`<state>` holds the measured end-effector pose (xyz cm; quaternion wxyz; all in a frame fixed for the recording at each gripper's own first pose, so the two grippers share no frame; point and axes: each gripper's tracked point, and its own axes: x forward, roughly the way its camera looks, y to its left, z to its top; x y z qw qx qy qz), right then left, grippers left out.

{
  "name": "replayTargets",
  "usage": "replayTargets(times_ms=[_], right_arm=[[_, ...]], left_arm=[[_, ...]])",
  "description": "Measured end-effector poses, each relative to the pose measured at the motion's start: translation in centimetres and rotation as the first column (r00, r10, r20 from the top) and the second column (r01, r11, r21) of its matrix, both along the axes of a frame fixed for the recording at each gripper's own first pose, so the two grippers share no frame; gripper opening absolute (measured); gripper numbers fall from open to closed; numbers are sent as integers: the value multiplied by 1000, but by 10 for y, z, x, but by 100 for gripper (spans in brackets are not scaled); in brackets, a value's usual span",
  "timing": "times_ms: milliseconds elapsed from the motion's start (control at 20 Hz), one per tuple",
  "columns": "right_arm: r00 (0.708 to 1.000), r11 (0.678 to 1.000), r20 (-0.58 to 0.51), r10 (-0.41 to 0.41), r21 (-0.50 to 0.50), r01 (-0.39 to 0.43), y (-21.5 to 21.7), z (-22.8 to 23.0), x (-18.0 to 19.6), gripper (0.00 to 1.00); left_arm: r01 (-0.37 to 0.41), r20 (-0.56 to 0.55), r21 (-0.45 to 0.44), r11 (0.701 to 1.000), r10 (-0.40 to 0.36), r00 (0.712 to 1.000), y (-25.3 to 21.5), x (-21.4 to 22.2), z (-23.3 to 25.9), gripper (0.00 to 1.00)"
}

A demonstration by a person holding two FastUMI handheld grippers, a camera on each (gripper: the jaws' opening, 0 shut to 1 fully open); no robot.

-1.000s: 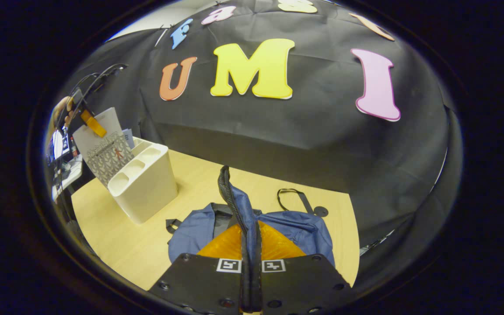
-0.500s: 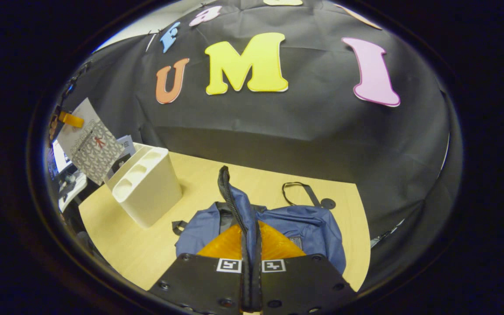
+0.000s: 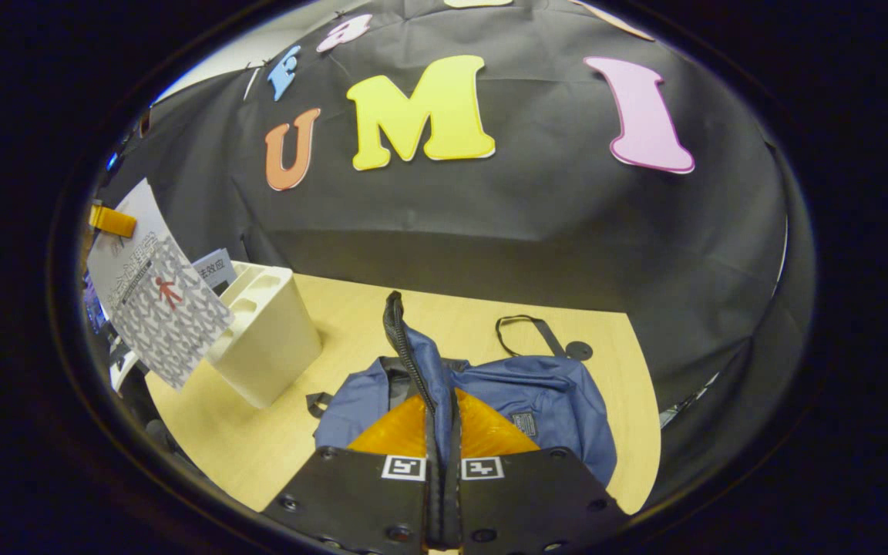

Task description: Open the schoolbag, grab two books from the bookshelf and put them into the schoolbag.

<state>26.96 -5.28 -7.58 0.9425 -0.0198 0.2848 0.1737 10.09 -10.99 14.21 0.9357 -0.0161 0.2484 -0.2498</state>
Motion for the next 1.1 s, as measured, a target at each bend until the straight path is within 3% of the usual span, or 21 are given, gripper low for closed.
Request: replayTargets(times_ms=[150,200,350,450,600,650,750,850,950,1100], right_arm=[[1000,1000,-3,-3,6,3,-3,0,0,2],[1000,1000,-1,-6,8,6,-5,1,0,3],[1000,1000,-9,-19,7,19,-7,2,1,2],[999,1000,-27,-25,6,26,-6,1,2,2],[998,999,-61,-34,5,35,-3,3,4,2],[997,999,-72,-34,11,35,-1,5,5,2],[995,999,-91,-34,18,36,2,11,5,2],[995,1000,-102,-23,16,25,5,13,5,2],[994,1000,-109,-10,-2,10,10,13,2,2],[997,999,-77,8,-42,-11,15,24,-1,2]], left_arm=[[53,2,-97,994,-53,999,-29,3,1,44],[74,-17,-153,985,-78,997,-40,3,-3,47],[86,-82,-310,947,-117,990,-64,14,-31,44],[45,-128,-401,915,-105,986,-76,29,-56,44],[-58,-205,-552,832,-68,976,-88,49,-93,44],[-101,-233,-580,808,-46,971,-88,55,-111,48],[-184,-280,-611,770,7,960,-90,68,-143,44],[-226,-321,-638,736,12,947,-96,70,-167,45],[-251,-346,-663,705,9,938,-105,70,-178,45],[-305,-357,-640,705,79,931,-113,74,-198,44]])
